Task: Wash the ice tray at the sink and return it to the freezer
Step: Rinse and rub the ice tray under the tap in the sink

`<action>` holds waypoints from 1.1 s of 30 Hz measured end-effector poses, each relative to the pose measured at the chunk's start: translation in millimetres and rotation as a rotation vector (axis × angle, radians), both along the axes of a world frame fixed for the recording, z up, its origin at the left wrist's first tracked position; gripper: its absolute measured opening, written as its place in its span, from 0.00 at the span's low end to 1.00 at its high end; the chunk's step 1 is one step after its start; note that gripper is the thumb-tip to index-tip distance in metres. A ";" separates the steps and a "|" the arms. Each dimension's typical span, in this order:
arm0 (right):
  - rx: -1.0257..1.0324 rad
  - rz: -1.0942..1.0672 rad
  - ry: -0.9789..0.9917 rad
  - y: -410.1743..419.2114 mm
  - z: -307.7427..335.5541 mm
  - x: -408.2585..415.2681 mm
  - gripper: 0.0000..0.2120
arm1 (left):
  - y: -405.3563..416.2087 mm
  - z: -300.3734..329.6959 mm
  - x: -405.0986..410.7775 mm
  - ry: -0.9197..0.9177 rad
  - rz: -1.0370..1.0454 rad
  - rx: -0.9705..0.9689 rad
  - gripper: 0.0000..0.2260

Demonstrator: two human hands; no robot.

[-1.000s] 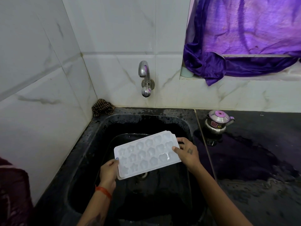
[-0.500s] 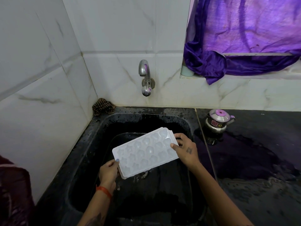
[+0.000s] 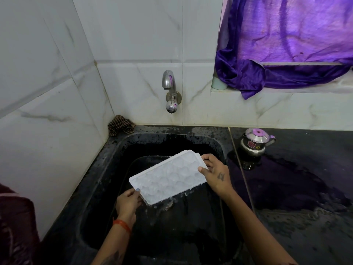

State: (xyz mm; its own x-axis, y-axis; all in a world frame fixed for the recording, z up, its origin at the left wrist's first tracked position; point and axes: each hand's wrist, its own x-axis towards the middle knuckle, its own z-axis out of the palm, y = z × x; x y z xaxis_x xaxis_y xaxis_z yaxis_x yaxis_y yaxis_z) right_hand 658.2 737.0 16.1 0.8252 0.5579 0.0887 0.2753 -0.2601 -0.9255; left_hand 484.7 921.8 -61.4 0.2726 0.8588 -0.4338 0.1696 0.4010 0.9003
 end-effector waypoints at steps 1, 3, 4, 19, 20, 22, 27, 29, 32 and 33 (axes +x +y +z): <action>0.009 0.007 -0.007 -0.1 0.3 -0.2 0.10 | -0.6 0.2 0.0 -0.006 -0.001 0.005 0.08; 0.028 0.017 -0.018 -0.4 1.0 -1.1 0.10 | -2.0 0.9 -0.1 -0.021 0.001 0.007 0.06; 0.036 0.020 -0.022 -0.5 1.6 -1.7 0.10 | -3.0 1.3 0.1 -0.026 0.000 0.007 0.05; 0.110 0.063 -0.090 -1.6 7.6 -6.0 0.13 | 0.9 -5.7 -2.9 0.022 0.000 -0.008 0.07; 0.115 0.068 -0.089 -1.8 8.3 -6.5 0.13 | 1.2 -6.1 -3.3 0.029 0.001 -0.005 0.08; 0.129 0.075 -0.079 -1.9 8.9 -7.5 0.12 | -0.1 -3.4 -3.7 0.034 0.004 -0.005 0.08; 0.182 0.086 -0.062 -1.8 7.4 -7.6 0.08 | -0.8 -2.9 -3.8 0.030 0.032 0.007 0.10; 0.201 0.093 -0.054 -1.9 6.4 -7.4 0.08 | 0.1 -4.8 -4.5 0.039 0.041 0.017 0.10; 0.227 0.100 -0.062 -1.5 5.6 -8.3 0.11 | 2.5 -11.0 -5.6 0.020 0.052 0.000 0.09; 0.238 0.098 -0.066 -1.1 5.3 -8.8 0.14 | 4.5 -16.4 -5.5 0.011 0.056 0.004 0.08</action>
State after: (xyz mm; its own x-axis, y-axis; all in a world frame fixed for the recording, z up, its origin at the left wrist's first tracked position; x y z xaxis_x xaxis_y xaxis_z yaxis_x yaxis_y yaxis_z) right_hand 649.4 735.9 21.4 0.7567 0.5915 0.2785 0.3498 -0.0065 -0.9368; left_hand 479.2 926.3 -77.7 0.2193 0.8742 -0.4332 0.1573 0.4065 0.9000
